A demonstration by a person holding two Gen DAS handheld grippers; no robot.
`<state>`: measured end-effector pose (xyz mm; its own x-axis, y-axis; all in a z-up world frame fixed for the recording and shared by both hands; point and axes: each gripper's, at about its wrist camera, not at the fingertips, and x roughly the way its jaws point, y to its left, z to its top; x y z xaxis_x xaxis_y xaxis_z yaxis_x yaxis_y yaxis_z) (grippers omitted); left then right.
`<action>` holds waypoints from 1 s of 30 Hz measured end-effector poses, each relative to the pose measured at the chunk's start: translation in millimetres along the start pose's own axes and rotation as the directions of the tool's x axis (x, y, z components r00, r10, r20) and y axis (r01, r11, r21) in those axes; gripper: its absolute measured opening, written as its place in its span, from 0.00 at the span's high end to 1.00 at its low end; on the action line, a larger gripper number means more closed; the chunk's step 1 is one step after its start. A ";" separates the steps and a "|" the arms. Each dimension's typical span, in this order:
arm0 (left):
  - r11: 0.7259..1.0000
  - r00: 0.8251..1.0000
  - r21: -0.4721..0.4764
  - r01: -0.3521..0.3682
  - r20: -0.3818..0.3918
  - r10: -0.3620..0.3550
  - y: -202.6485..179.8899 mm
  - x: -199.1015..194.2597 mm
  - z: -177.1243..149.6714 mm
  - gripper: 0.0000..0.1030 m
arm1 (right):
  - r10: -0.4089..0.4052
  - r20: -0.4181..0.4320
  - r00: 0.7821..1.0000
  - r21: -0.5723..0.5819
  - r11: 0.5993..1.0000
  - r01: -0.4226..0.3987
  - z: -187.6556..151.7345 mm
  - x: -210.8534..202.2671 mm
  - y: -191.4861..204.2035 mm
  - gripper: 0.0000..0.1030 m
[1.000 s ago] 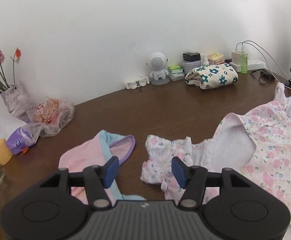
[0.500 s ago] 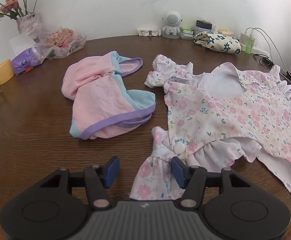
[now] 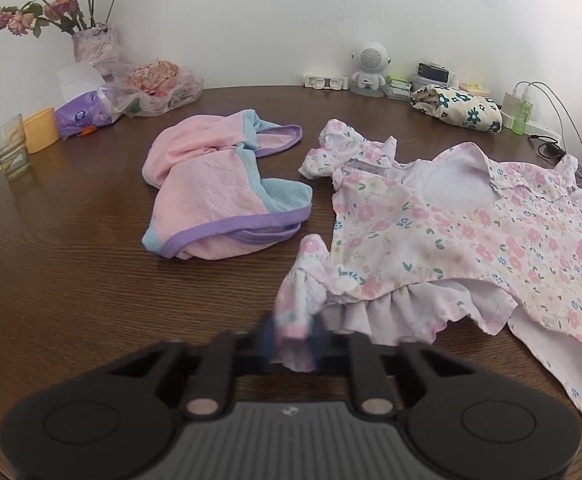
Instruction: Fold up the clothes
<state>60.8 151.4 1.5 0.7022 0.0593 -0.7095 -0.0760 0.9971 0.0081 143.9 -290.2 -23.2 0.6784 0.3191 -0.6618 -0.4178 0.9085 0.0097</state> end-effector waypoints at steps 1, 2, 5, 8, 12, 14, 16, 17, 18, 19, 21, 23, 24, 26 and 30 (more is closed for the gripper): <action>1.000 1.000 0.008 -0.010 0.006 0.010 -1.1 -1.2 0.9 0.99 | 0.001 -0.001 1.000 -0.001 1.000 -0.001 0.1 0.0 -0.2 0.13; 0.997 0.998 0.053 -0.053 0.031 0.051 -5.4 -4.6 0.4 0.99 | 0.002 -0.001 1.000 -0.002 1.000 -0.002 0.1 -0.1 -0.5 0.13; 0.966 0.979 0.181 -0.185 0.116 0.166 -18.7 -14.7 -1.2 0.99 | 0.004 0.000 1.000 -0.004 1.000 -0.004 -0.3 -0.2 -1.1 0.13; 0.847 0.932 0.398 -0.353 0.225 0.284 -50.5 -20.0 -14.6 0.99 | 0.004 -0.006 1.000 -0.005 1.000 -0.004 1.4 1.0 -4.0 0.12; 0.632 0.862 0.586 -0.506 0.332 0.382 -79.2 -5.2 -38.1 0.98 | 0.000 -0.011 1.000 -0.003 1.000 0.000 1.9 3.0 -7.5 0.11; 0.646 0.877 0.595 -0.479 0.285 0.387 -76.9 2.9 -39.9 0.94 | -0.001 -0.009 1.000 -0.002 1.000 0.001 1.3 3.6 -9.4 0.10; 0.678 0.893 0.586 -0.444 0.228 0.388 -70.6 8.0 -40.3 0.90 | -0.001 -0.006 1.000 -0.002 1.000 0.001 0.7 3.6 -9.8 0.10; 0.695 0.901 0.578 -0.427 0.205 0.383 -66.7 7.9 -41.2 0.82 | -0.001 -0.005 1.000 -0.002 1.000 0.001 0.4 3.5 -9.9 0.10; 0.707 0.903 0.567 -0.423 0.199 0.381 -63.2 4.7 -43.0 0.78 | 0.000 -0.004 1.000 -0.002 1.000 0.000 0.5 3.5 -9.7 0.10; 0.718 0.905 0.555 -0.419 0.193 0.379 -59.7 1.3 -44.7 0.69 | 0.000 -0.004 1.000 -0.003 1.000 0.000 0.3 3.3 -9.3 0.10; 0.750 0.916 0.527 -0.400 0.199 0.349 -51.5 -13.5 -46.9 0.49 | 0.000 -0.003 1.000 -0.003 1.000 0.000 -0.2 2.8 -8.3 0.10; 0.805 0.937 0.479 -0.349 0.203 0.285 -42.3 -34.1 -45.8 0.43 | 0.000 -0.002 1.000 -0.002 1.000 0.000 -0.6 2.7 -8.6 0.10; 0.836 0.947 0.450 -0.315 0.210 0.244 -37.6 -46.3 -44.5 0.43 | 0.000 -0.002 1.000 -0.002 1.000 0.000 -0.7 2.5 -8.5 0.10; 0.887 0.956 0.396 -0.240 0.253 0.146 -33.5 -65.9 -35.0 0.43 | 0.000 -0.001 1.000 -0.001 1.000 0.000 -0.9 2.2 -8.2 0.10; 0.922 0.954 0.364 -0.134 0.298 0.021 -46.2 -67.0 -5.9 0.47 | 0.000 -0.003 1.000 -0.002 1.000 0.000 -0.4 2.6 -8.1 0.09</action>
<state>13.1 101.0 44.5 0.8797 0.0923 -0.4666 0.0931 0.9286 0.3592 148.7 -296.8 -25.3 0.6767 0.3182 -0.6640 -0.4187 0.9081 0.0085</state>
